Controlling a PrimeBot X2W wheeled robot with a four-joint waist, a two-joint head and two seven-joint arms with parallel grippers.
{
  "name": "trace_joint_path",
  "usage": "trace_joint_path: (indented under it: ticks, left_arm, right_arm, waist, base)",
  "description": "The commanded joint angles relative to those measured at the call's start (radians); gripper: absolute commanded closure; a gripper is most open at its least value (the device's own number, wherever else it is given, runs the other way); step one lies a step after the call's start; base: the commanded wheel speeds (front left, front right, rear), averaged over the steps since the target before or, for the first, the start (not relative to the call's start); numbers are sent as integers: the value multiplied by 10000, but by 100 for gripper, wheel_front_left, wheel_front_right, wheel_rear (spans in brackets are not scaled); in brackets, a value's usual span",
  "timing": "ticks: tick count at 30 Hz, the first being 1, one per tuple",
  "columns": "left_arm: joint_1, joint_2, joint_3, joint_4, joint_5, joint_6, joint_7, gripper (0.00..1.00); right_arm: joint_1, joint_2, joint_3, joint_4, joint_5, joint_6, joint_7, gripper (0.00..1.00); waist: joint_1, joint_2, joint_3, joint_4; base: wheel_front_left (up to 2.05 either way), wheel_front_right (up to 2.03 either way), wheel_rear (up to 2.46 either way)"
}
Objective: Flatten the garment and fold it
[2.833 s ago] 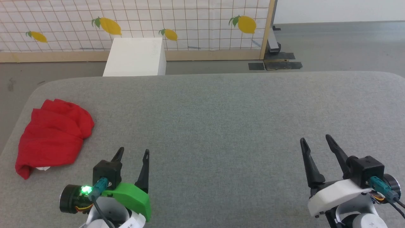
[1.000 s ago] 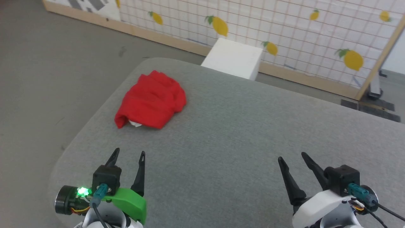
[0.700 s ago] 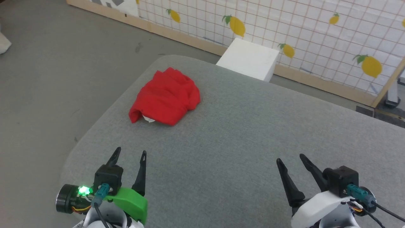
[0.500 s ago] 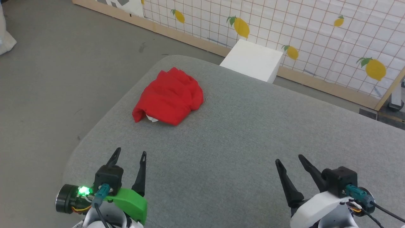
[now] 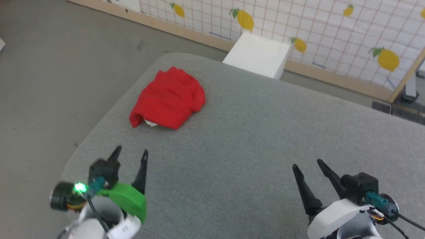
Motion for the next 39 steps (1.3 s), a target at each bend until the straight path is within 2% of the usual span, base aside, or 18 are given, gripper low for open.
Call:
trace_joint_path:
  ticks: [1, 8, 12, 19, 23, 30, 36, 39]
  left_arm:
    - [-419, 181, 27, 29, -110, -169, 141, 0]
    - [-2385, 772, 120, 1018, -674, -832, 1064, 0]
    - [-3783, 951, 106, 1992, -1051, -1025, 1257, 0]
    - [-5881, 1306, -557, 3710, -1673, -1199, 1603, 0]
    - [-6986, 1637, -1398, 4618, -2411, -1214, 1963, 0]
    - [-8414, 2600, -3201, 5721, -4371, -1217, 3323, 0]
    - [-9049, 3290, -4281, 6386, -5920, -1218, 4828, 0]
    - [-9127, 3440, -4510, 6667, -6200, -1218, 5171, 0]
  right_arm:
    - [-133, 5, -55, -131, -134, -13, 53, 0]
    - [-371, -194, -234, -675, -597, -13, 262, 0]
    - [-576, -396, -295, -1018, -782, -13, 382, 0]
    - [-810, -669, -604, -1571, -1060, -13, 483, 0]
    - [-798, -797, -729, -1821, -1202, -13, 492, 0]
    - [-939, -866, -853, -2187, -1380, -13, 453, 0]
    - [-1074, -794, -895, -2348, -1548, -13, 359, 0]
    - [-1065, -747, -954, -2378, -1608, -13, 292, 0]
  waist:
    - [0, 0, 412, -304]
    - [0, 0, 1642, -802]
    - [0, 0, 2420, -1065]
    - [0, 0, 3586, -1462]
    - [0, 0, 4125, -1642]
    - [0, 0, 4933, -1955]
    - [0, 0, 5480, -2246]
    - [0, 0, 5600, -2312]
  base:
    - [0, 0, 0]
    - [0, 0, 0]
    - [0, 0, 0]
    - [0, 0, 0]
    - [0, 0, 0]
    - [0, 0, 0]
    - [0, 0, 0]
    - [0, 0, 0]
